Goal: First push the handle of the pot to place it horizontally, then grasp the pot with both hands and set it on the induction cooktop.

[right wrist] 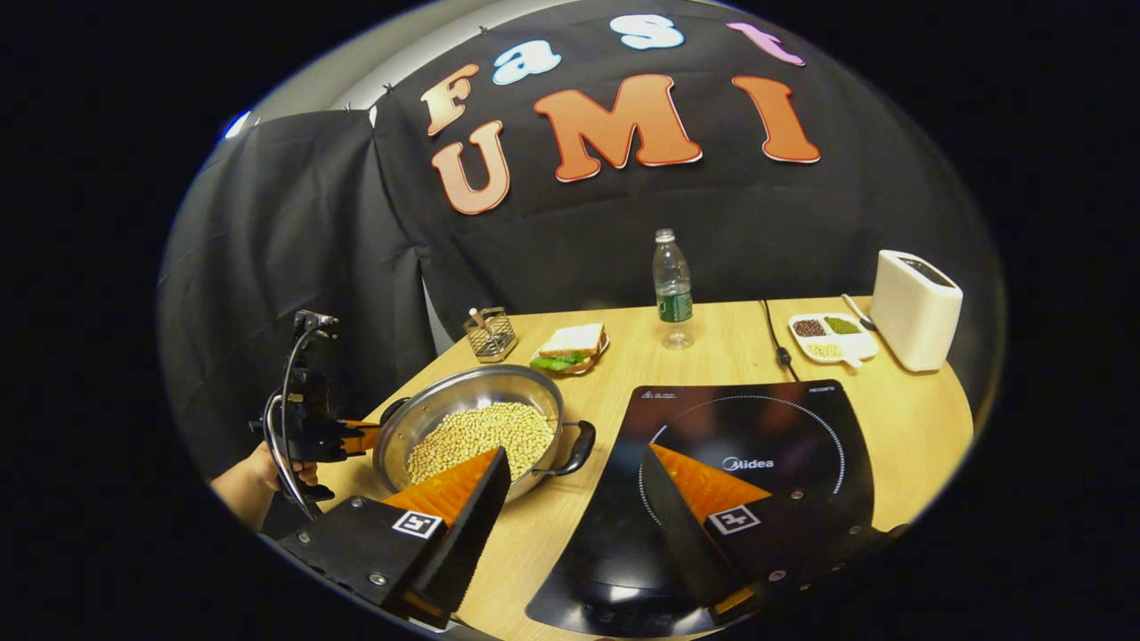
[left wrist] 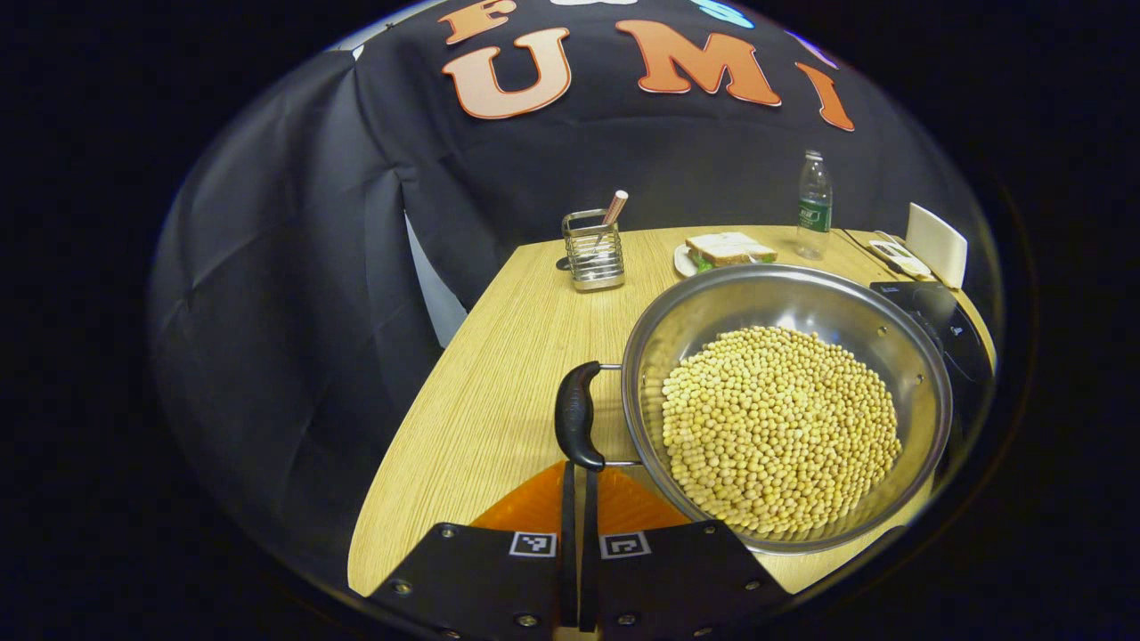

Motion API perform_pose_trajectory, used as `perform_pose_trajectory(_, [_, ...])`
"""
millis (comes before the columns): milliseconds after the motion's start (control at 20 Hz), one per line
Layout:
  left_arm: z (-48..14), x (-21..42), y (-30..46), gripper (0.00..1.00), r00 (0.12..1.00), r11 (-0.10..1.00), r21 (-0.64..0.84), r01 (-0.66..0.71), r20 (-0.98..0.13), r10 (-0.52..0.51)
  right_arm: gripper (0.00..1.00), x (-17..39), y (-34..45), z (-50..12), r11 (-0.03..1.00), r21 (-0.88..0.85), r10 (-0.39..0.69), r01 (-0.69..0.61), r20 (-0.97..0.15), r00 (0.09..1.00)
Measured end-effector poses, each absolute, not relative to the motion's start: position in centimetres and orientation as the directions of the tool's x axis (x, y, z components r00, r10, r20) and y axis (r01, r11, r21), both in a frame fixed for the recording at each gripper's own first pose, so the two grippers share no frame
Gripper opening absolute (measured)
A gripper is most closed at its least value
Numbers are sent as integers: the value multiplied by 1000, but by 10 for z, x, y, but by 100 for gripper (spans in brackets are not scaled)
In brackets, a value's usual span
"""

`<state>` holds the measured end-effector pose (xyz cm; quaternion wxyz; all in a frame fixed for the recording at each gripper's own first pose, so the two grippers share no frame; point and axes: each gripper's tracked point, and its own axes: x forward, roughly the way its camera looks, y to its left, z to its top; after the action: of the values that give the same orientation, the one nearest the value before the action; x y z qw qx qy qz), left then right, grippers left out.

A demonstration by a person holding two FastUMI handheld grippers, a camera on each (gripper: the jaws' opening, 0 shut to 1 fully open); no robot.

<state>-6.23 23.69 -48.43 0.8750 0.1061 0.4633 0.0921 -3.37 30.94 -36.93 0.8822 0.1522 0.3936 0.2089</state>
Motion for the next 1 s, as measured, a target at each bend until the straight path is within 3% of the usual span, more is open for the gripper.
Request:
perform_pose_trajectory(100, [-477,-63,234,6,560,969,240,-63,-795,233,86,-29,319,-381,872,434,480,-228,-657,581])
perform_pose_trajectory(150, [-472,-63,239,6,560,967,245,-66,-793,239,92,-25,323,-388,874,436,474,-214,-672,569])
perform_pose_trajectory(400, [-426,-41,241,50,655,966,256,-46,-722,223,92,-20,348,-408,868,467,484,-168,-724,492])
perform_pose_trajectory(450, [-419,-34,237,53,669,968,249,-42,-712,212,92,-18,352,-411,868,470,486,-163,-730,480])
perform_pose_trajectory(500, [-417,-29,233,69,673,973,230,-33,-715,192,92,-15,356,-412,867,473,488,-160,-737,468])
perform_pose_trajectory(550, [-417,-25,226,73,666,978,207,-28,-726,173,92,-12,359,-412,866,476,489,-152,-743,457])
perform_pose_trajectory(800, [-421,-4,213,73,612,996,68,-59,-786,90,92,1,367,-422,889,437,452,-138,-784,425])
perform_pose_trajectory(1000, [-441,-3,221,73,525,994,98,-50,-844,109,92,1,371,-440,903,412,424,-118,-819,385])
